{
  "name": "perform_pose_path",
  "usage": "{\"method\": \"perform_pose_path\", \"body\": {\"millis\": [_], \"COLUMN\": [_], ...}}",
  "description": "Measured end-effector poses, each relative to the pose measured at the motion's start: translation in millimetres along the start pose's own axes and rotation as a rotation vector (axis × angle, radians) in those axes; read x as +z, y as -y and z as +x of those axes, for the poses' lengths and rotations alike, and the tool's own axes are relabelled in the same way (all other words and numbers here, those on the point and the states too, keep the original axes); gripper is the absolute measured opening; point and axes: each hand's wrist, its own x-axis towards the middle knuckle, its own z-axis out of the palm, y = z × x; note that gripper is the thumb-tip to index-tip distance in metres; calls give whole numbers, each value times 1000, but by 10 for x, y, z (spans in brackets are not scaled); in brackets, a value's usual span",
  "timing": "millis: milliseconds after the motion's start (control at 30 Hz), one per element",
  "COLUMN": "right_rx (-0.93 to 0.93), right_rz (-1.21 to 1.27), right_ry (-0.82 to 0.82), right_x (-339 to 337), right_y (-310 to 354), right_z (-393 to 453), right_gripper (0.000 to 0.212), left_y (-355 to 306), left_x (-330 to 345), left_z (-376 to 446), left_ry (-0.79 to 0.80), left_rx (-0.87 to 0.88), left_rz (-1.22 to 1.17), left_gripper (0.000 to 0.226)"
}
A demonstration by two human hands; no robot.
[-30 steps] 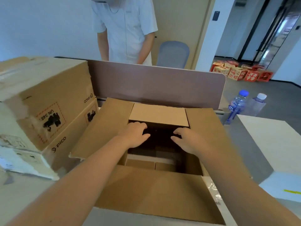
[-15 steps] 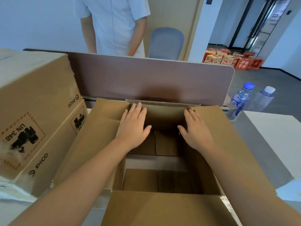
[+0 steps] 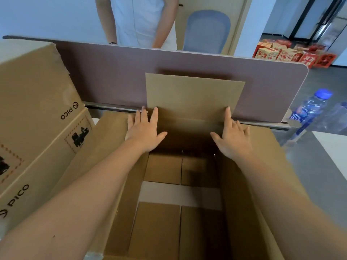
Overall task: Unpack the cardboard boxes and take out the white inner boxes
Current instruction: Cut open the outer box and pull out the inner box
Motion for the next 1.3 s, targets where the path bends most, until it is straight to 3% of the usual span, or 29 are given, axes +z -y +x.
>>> {"method": "perform_pose_path", "body": {"millis": [267,500,733,967,1133,1300], "right_rx": [4,19,35,39,-36,-139], "right_rz": [-148,-205,-167,-46,-5,59], "right_ry": [-34,-43,-44,-26,-2,80], "right_x": [20,87,83,-58,-250,-328], "right_y": [61,130,147,202,282,370], "right_z": [-249,-531,-646,-865,-1227,-1746], "right_gripper": [82,54,49,56,53,54], "left_y": [66,190,208,269,322,271], "left_x": [35,114,136,-21,-247,-354], "left_z": [-201,-454,-502,-709,-1142,-1887], "left_ry": [-31,-69,-75,25,2,104], "left_rx": [-39,-7,15,41,118,148], "left_rz": [46,32,-24,-112,-175,-260], "left_gripper": [82,72,71,76,68,66]}}
